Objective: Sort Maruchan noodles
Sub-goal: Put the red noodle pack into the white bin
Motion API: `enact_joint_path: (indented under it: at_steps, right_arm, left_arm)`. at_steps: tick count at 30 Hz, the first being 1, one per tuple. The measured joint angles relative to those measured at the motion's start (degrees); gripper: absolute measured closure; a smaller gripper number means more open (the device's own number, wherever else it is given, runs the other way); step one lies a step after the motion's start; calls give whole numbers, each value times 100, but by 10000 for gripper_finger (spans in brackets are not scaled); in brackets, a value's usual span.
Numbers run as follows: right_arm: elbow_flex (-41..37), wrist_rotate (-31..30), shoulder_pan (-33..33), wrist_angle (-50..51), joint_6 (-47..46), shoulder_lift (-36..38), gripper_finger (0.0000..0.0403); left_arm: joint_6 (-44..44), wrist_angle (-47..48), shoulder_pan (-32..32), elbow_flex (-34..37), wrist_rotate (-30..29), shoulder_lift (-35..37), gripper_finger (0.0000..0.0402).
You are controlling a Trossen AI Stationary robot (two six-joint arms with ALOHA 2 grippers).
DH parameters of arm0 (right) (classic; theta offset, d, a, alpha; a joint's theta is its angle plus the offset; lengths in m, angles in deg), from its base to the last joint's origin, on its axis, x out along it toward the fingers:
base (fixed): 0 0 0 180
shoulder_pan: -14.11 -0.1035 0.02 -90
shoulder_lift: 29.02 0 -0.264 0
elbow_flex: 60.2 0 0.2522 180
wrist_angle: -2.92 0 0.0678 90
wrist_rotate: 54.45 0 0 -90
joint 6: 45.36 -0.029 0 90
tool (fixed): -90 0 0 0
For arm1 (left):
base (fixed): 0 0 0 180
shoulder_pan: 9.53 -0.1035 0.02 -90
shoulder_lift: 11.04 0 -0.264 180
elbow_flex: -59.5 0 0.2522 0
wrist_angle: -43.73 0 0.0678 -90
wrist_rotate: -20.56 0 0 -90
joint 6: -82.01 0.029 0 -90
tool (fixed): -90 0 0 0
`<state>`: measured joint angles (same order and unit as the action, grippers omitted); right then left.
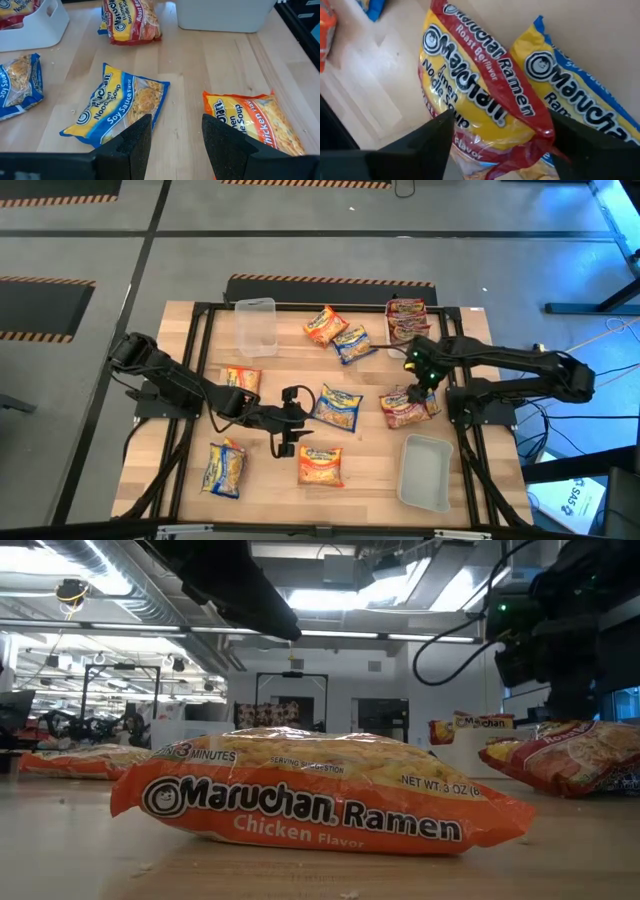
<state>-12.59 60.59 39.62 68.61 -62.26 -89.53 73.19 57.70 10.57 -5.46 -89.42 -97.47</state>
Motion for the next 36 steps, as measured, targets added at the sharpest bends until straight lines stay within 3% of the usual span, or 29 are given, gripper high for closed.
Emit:
enact_joint_path:
  at_steps: [5,16,28,32,36]
  right_arm:
    - [0,9,0,-108,173,-149,199]
    - [2,37,0,-336,198,-153,387]
    - [629,-153,0,-390,468,-153,400]
    - [907,-298,-7,-508,550,-151,402]
    - [942,-363,-7,-827,655,-151,402]
  left_arm:
    - [0,-7,0,0,-42,2,234]
    - [0,-7,0,-1,-47,2,234]
    - [26,-27,-37,-2,-68,2,234]
    - [17,-29,-37,-2,-573,2,234]
    - [14,-81,-110,-2,-596,2,220]
